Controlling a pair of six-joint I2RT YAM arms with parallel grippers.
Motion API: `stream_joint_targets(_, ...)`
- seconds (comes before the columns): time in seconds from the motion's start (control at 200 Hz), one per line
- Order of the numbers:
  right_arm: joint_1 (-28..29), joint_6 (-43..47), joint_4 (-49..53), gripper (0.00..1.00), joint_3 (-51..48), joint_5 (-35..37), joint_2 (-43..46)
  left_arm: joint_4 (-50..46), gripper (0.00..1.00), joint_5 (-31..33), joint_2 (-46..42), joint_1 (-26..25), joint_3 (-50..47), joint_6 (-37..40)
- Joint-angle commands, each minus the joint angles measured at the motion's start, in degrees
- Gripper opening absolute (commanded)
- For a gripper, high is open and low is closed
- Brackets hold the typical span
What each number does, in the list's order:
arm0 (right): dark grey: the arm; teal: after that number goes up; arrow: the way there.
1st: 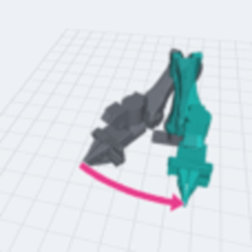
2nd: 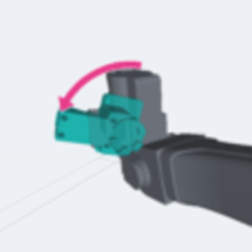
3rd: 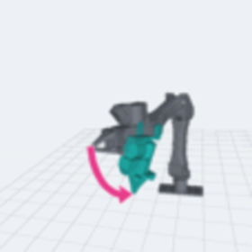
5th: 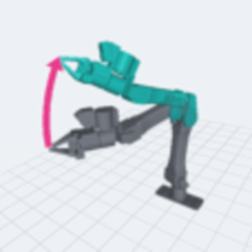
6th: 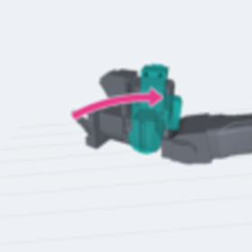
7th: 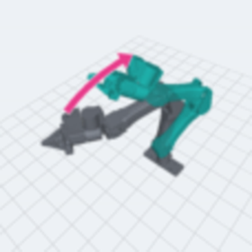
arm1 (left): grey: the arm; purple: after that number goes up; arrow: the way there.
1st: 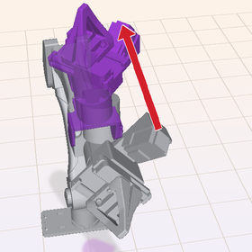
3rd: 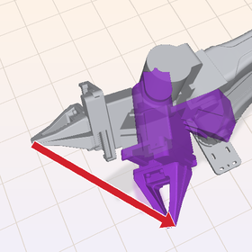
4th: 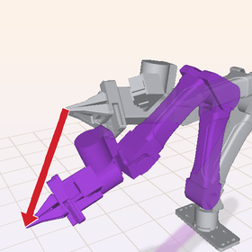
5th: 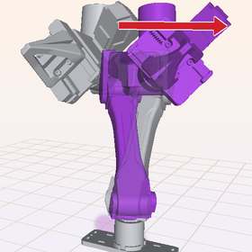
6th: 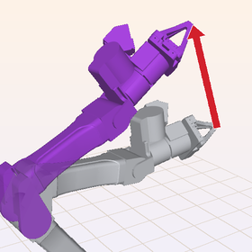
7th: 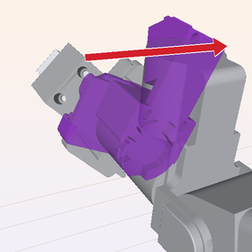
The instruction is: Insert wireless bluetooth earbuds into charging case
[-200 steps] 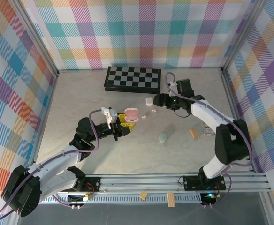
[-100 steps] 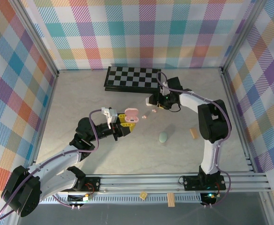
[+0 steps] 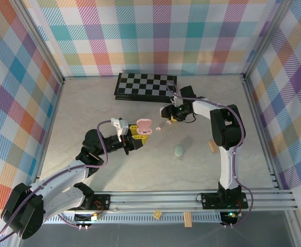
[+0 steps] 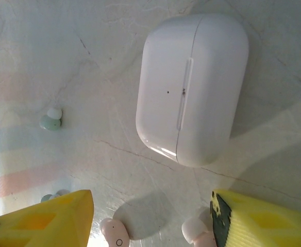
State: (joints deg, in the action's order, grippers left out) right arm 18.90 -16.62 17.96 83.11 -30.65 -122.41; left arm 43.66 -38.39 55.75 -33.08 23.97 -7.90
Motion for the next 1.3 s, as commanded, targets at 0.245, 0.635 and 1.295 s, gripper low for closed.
stream_joint_targets(0.245,1.47,0.01,-2.27,0.58,-13.83,-2.96,10.88,1.43,0.33,-1.78,-0.83,0.41,1.63,1.11)
stream_joint_targets(0.635,5.91,16.66,9.30,0.60,-9.85,19.33,16.03,-0.16,0.33,-0.22,-3.09,0.47,0.56,2.44)
stream_joint_targets(1.295,7.49,23.57,15.45,0.59,5.16,15.69,-0.30,-5.40,0.33,-0.59,-6.10,0.56,1.13,3.41)
